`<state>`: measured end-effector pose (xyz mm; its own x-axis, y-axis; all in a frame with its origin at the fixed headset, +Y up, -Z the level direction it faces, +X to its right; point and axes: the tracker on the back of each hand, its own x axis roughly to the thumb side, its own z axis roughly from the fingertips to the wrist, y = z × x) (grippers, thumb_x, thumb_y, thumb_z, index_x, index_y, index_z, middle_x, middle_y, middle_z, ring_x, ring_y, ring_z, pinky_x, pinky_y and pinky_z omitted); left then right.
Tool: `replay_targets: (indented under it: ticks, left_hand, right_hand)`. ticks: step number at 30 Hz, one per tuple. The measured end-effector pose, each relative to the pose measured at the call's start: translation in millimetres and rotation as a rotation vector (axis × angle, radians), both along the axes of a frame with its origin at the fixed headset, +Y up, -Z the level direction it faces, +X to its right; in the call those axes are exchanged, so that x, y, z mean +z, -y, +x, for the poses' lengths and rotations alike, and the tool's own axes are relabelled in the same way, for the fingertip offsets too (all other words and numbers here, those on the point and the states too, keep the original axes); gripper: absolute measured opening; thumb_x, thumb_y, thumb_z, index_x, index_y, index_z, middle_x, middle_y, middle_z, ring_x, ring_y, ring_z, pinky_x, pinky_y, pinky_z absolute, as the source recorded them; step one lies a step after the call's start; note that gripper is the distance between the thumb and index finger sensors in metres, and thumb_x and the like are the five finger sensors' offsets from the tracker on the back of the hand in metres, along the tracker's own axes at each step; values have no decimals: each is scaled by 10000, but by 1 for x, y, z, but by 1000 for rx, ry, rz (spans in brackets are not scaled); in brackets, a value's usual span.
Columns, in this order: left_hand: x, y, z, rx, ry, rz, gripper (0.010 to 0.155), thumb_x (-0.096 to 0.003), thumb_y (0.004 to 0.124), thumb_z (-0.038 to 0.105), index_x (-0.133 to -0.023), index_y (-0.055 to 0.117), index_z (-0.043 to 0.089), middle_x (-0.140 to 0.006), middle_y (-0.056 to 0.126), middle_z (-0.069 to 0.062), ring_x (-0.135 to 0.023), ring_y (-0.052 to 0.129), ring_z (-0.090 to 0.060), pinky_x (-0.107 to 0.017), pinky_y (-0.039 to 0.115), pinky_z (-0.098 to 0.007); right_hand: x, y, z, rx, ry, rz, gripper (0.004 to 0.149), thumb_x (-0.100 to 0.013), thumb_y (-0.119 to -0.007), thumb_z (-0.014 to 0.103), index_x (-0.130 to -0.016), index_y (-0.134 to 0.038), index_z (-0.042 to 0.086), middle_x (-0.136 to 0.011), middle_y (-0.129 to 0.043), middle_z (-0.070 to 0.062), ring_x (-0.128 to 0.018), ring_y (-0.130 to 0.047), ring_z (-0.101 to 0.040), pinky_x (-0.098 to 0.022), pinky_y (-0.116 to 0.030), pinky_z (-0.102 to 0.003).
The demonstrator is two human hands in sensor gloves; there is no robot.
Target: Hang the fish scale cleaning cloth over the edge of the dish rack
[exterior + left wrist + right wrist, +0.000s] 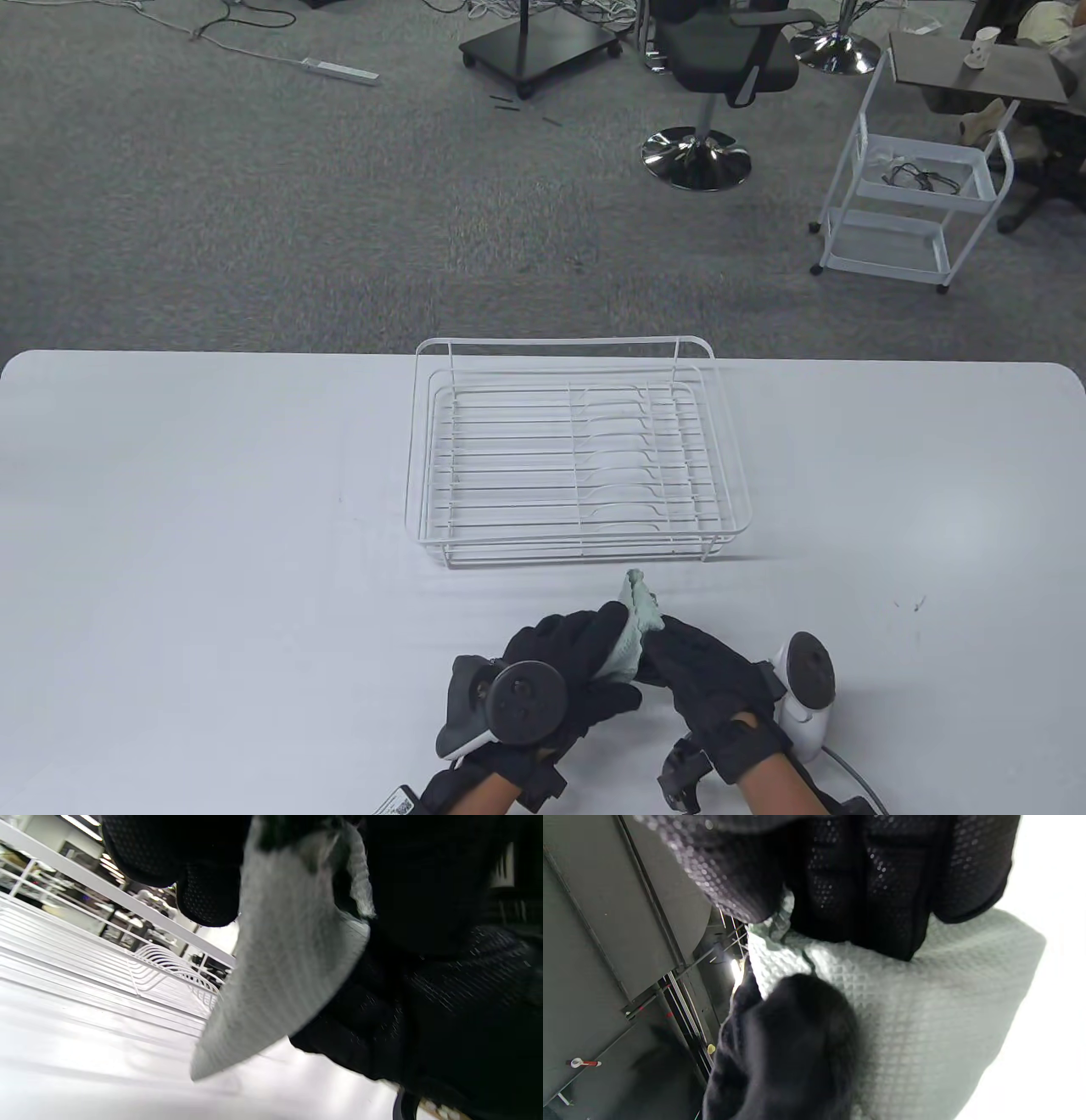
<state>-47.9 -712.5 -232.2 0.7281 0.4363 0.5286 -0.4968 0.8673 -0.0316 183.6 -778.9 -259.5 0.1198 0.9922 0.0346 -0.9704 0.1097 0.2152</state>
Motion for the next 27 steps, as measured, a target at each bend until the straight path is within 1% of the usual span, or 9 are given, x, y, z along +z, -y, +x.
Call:
replay_targets:
  ticks: [3,5,7,10,13,18,21,24,27]
  left_hand:
    - [2,0,6,-77,-19,24,1045,-301,906,690,-1157,601,174,-1069,759,-65,-897,856,-370,-658,719,-573]
    - [4,-2,7,-82,-82,56,908,-361,909,630,-1117,680,183,-1015,822,-51,-867,896,-347,-646,744,-559]
    - [3,-2,2,2,-102,83,714,-447,832,588,-1045,793,200,-929,909,-28,-806,956,-329,-612,782,-542]
    - [-4,1,-17,258,-124,-29,534,-507,796,505,-953,902,231,-842,971,-22,-738,998,-321,-575,807,-534]
    - [-10,-2,-50,419,-215,-38,507,-511,816,482,-928,917,210,-758,987,-26,-651,1013,-302,-538,823,-527]
    - [-14,-5,-107,580,-384,21,466,-519,833,452,-903,926,205,-704,988,-13,-608,1017,-283,-515,832,-518]
    - [-14,-5,-113,545,-383,49,455,-517,845,448,-893,936,210,-701,988,-14,-626,1011,-292,-526,823,-524]
    - [-14,-8,-110,494,-373,90,456,-520,831,471,-905,926,246,-738,976,1,-679,996,-293,-556,811,-521]
    - [-11,-17,-112,514,-292,157,472,-513,818,507,-917,929,288,-885,913,-30,-834,908,-336,-635,742,-548]
  right_hand:
    - [2,-1,-2,32,-34,35,406,-565,-841,346,-888,-828,101,-818,-945,-177,-718,-976,-424,-564,-791,-601]
    - [2,-4,-3,110,-56,87,404,-558,-856,351,-880,-834,108,-817,-946,-180,-725,-970,-426,-571,-781,-606]
    - [2,-9,-1,200,-11,154,382,-551,-859,359,-856,-864,130,-796,-970,-152,-718,-979,-411,-569,-787,-600]
    - [0,-13,6,247,36,183,376,-560,-844,346,-868,-868,131,-790,-972,-151,-705,-984,-411,-561,-787,-603]
    - [-4,-18,21,283,107,217,375,-562,-842,346,-863,-875,124,-766,-986,-140,-689,-990,-400,-555,-787,-596]
    - [-5,-29,46,494,243,300,370,-575,-825,358,-850,-884,117,-746,-999,-132,-673,-998,-389,-547,-794,-589]
    - [-2,-32,45,518,264,328,370,-590,-806,367,-846,-889,113,-746,-1000,-140,-678,-987,-408,-551,-778,-602]
    - [4,-40,42,563,358,428,374,-590,-792,380,-852,-893,133,-767,-993,-145,-713,-956,-437,-570,-747,-620]
    - [15,-62,47,706,521,621,378,-575,-814,415,-851,-902,174,-822,-959,-146,-756,-920,-445,-589,-723,-623]
